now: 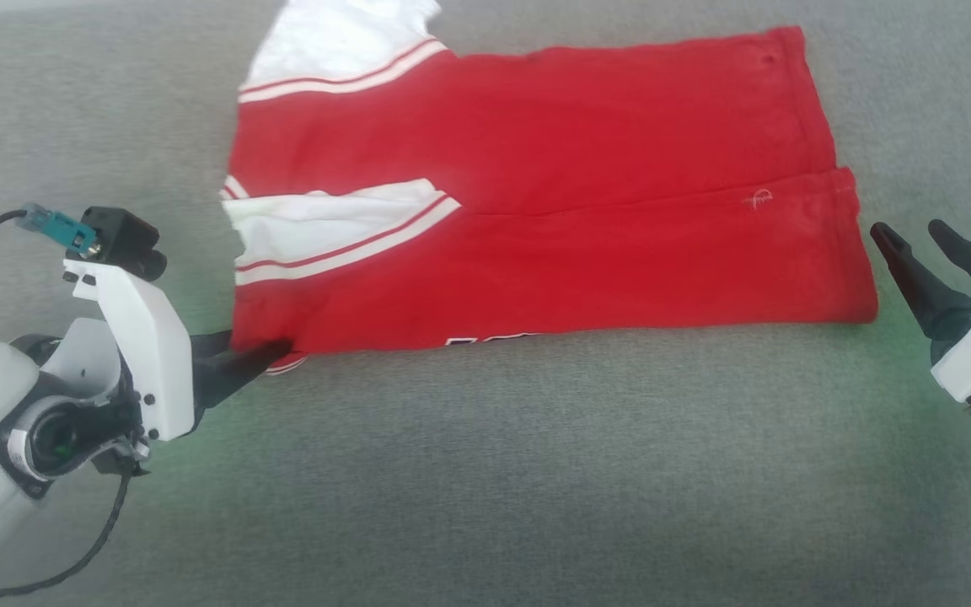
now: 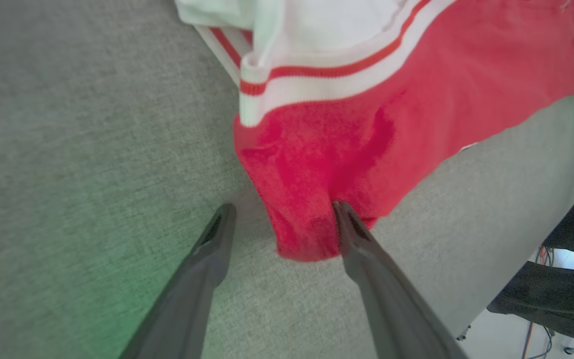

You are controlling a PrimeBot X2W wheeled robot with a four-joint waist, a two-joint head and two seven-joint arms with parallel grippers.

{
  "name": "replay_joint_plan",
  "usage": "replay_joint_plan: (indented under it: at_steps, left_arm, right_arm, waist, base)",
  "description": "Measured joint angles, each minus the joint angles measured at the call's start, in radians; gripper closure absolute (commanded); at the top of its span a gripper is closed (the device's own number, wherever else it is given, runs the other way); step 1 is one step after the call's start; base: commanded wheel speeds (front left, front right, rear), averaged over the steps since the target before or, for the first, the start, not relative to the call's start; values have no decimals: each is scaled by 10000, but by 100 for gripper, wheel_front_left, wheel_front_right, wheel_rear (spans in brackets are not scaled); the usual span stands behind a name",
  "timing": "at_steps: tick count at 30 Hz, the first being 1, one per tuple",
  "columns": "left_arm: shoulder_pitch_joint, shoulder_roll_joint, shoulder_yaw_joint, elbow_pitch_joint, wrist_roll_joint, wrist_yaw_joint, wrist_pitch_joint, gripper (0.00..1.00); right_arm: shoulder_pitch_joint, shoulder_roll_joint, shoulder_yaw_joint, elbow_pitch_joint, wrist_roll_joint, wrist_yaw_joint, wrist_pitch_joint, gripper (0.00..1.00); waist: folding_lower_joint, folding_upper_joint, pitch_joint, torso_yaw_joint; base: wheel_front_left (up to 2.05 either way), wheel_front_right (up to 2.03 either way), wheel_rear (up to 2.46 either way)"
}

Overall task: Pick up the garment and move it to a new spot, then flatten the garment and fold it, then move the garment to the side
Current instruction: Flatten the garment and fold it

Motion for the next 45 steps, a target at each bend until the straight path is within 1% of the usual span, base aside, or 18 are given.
replay_joint_plan:
  at_steps: [3,4,5,6,7,11,13,16,19,23,28,29,30,31,35,38,40,45]
  left_arm:
    - [-81,-167,6,541,-299,-153,401,0]
    - [-154,-199,-13,709,-305,-221,523,22]
    - [-222,-242,-25,871,-307,-263,602,57]
    - [-269,-314,-25,1011,-320,-337,656,80]
    - [-312,-376,-8,1139,-397,-403,696,100]
    - [-381,-493,33,1524,-447,-654,621,100]
    - [-387,-688,40,1580,-424,-715,533,100]
    - [-499,-779,-6,1578,-268,-825,491,100]
    - [-594,-911,-36,1555,-138,-880,405,100]
    - [-780,-1150,-63,1509,-2,-959,272,100]
    - [-992,-1442,-98,1475,198,-1035,188,100]
    - [-1012,-1492,-100,1488,242,-1051,127,100]
    - [-1018,-1557,-96,1515,244,-1066,86,100]
    - [-1046,-1630,-104,1555,249,-1078,42,100]
    - [-1090,-1833,-130,1710,324,-1114,-169,100]
    - [-1006,-1877,-157,1737,341,-1122,-393,100]
    - [-844,-1760,-174,1622,435,-1122,-625,100]
    - [-56,-1137,-178,895,412,-1122,-1172,100]
  right_arm:
    - [-15,33,-4,-4,-4,0,-6,0]
    - [-24,35,0,0,-6,0,-8,0]
    - [-36,42,15,2,-12,0,-12,0]
    - [-40,38,35,4,-21,-2,-10,0]
    - [-42,25,65,8,-44,-2,-8,0]
    - [-63,-203,357,-65,-105,0,418,0]
    - [-67,-422,619,-117,-105,0,1016,0]
    - [-141,-947,1080,-288,-270,0,2102,0]
    - [-466,-1281,1409,-428,-324,0,3219,0]
    - [-994,-1383,1549,-456,-495,0,4178,0]
    - [-1479,-1321,1703,-42,-974,0,5060,0]
    - [-1546,-1350,1753,6,-1001,0,5262,56]
    - [-1584,-1383,1783,31,-1009,0,5440,88]
    - [-1589,-1406,1791,38,-989,0,5563,100]
    - [-1545,-1419,1722,-10,-855,2,5687,100]
    - [-1332,-1453,1519,-79,-725,2,5674,100]
    - [-1092,-1553,1377,-165,-604,2,5645,100]
    - [-347,-1873,1133,-598,-284,2,5676,100]
  waist:
    - [0,0,175,-207]
    - [0,0,222,-273]
    - [0,1,261,-340]
    - [0,1,294,-396]
    - [0,1,322,-441]
    - [0,0,348,-529]
    - [0,0,352,-506]
    - [0,1,402,-426]
    - [0,0,477,-304]
    - [0,1,647,-118]
    - [0,1,872,148]
    - [0,0,905,198]
    - [0,1,932,247]
    - [0,1,945,303]
    - [0,0,899,462]
    - [0,0,719,522]
    - [0,0,559,550]
    - [0,0,115,593]
  base:
    - [0,0,0]
    - [0,0,0]
    - [0,0,0]
    - [0,0,0]
    - [0,0,0]
    - [0,0,0]
    - [0,0,0]
    - [0,0,0]
    - [0,0,0]
    - [0,0,0]
    - [0,0,0]
    - [0,0,0]
    - [0,0,0]
    - [0,0,0]
    - [0,0,0]
    - [0,0,0]
    - [0,0,0]
    - [0,0,0]
